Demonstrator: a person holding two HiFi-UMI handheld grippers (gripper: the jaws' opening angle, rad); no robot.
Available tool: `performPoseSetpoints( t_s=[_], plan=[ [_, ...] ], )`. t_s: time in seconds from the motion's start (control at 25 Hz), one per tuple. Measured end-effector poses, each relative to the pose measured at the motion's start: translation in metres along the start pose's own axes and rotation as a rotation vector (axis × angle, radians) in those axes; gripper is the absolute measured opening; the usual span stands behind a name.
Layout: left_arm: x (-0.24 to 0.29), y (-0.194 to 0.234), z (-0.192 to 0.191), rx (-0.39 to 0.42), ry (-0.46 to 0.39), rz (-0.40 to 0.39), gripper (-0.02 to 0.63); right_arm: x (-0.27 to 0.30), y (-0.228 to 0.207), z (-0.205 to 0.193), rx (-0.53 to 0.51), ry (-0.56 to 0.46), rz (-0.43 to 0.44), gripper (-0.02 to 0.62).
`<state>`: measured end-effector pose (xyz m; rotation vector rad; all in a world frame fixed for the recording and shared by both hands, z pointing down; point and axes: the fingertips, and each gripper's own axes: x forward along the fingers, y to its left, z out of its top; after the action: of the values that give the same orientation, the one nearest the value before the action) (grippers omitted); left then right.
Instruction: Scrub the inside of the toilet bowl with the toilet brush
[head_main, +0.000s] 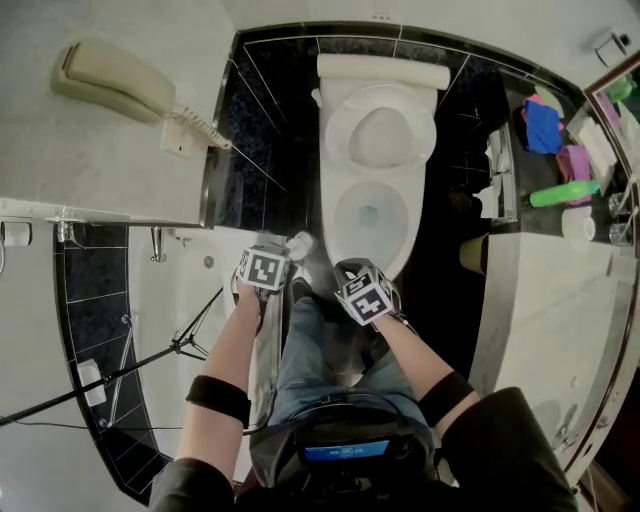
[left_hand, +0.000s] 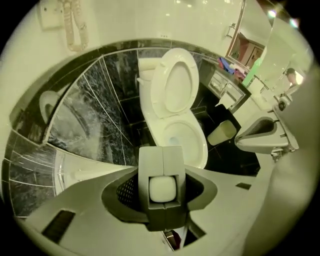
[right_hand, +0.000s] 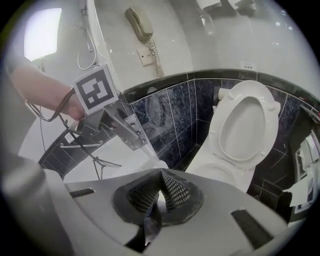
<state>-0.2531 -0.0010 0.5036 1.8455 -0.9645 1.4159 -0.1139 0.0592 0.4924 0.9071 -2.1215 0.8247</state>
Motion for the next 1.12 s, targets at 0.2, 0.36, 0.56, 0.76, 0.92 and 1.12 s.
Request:
performPoseSetpoints(
  t_s=[0.2, 0.36, 0.56, 0.76, 0.92, 1.12],
  plan=[
    [-0.054, -0.032, 0.011, 0.026, -0.05, -0.025, 0.181, -0.055, -0.007, 0.009, 0.005, -0.039, -0.044, 0.006],
    [-0.083, -0.063, 0.011, 0.057, -0.036, -0.045, 0.181, -0.092, -0.017, 0.011, 0.02, -0.069, -0.085, 0.006],
    [-0.098, -0.106, 0.016, 0.142, -0.06, -0.073, 0.181, -0.125, -0.028, 0.0, 0.034, -0.082, -0.125, 0.006],
    [-0.102, -0.144, 0.012, 0.232, -0.052, -0.105, 0.181, -0.148, -0.038, -0.016, 0.074, -0.099, -0.172, 0.007],
    [-0.102, -0.17, 0.019, 0.309, -0.076, -0.133, 0.183, -0.166, -0.05, -0.032, 0.115, -0.108, -0.214, 0.007],
    [-0.099, -0.195, 0.016, 0.356, -0.084, -0.183, 0.183, -0.179, -0.054, -0.049, 0.154, -0.114, -0.244, 0.008]
  ],
)
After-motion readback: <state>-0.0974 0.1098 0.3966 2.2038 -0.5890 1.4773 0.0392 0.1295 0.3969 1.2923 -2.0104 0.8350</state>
